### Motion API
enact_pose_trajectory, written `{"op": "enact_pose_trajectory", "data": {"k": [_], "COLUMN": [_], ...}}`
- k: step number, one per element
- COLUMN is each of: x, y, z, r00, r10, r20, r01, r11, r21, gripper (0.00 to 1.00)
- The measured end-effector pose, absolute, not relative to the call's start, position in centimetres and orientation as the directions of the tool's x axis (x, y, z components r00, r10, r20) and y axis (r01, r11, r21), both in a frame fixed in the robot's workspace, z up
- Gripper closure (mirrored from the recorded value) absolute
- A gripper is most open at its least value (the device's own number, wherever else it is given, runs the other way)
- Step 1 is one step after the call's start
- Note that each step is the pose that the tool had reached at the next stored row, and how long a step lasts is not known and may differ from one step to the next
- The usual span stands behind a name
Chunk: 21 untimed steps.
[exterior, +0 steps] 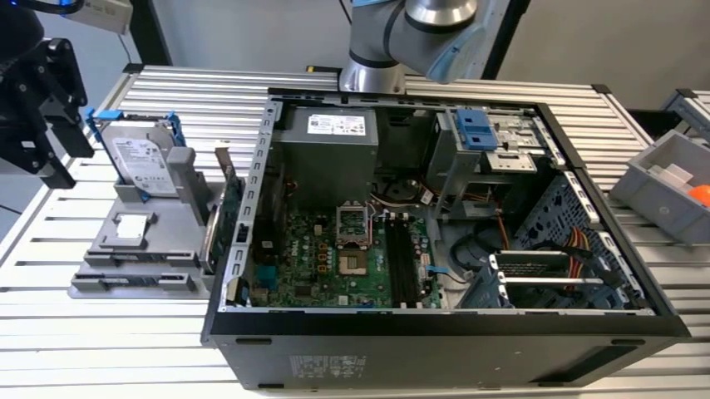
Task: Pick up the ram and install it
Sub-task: 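Pick up the ram and move it above insertion slot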
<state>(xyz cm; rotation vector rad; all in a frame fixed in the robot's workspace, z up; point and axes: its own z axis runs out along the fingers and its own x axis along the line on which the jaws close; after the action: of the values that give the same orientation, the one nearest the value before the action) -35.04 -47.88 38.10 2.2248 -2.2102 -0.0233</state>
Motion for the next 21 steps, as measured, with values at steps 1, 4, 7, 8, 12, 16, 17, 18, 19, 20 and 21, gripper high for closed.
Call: {"op": "enact_pose_trajectory", "data": {"k": [1,4,7,8,12,16,17,18,19,20,21], "x": [-35.05,-35.07,-35.15,-35.18,-35.33,-35.37,-35.37,-35.37,-35.37,-35.37,-35.37], "y": [-47.88,-47.88,-47.88,-47.88,-47.89,-47.88,-47.88,-47.88,-47.88,-47.88,-47.88], "z": [38.09,38.00,37.88,37.83,37.62,37.46,37.40,37.34,37.26,37.20,37.15], "r00": [0.006,0.005,0.005,0.005,0.005,0.005,0.005,0.005,0.005,0.005,0.005], "r10": [-1.000,-1.000,-1.000,-1.000,-1.000,-1.000,-1.000,-1.000,-1.000,-1.000,-1.000], "r20": [-0.007,-0.007,-0.007,-0.007,-0.007,-0.007,-0.007,-0.006,-0.006,-0.007,-0.006], "r01": [-1.000,-1.000,-1.000,-1.000,-1.000,-1.000,-1.000,-1.000,-1.000,-1.000,-1.000], "r11": [-0.006,-0.005,-0.005,-0.005,-0.005,-0.005,-0.005,-0.005,-0.005,-0.005,-0.005], "r21": [0.014,0.014,0.010,0.008,0.006,0.006,0.006,0.006,0.006,0.006,0.006], "gripper": [0.00,0.00,0.00,0.00,0.00,0.00,0.00,0.00,0.00,0.00,0.00]}}
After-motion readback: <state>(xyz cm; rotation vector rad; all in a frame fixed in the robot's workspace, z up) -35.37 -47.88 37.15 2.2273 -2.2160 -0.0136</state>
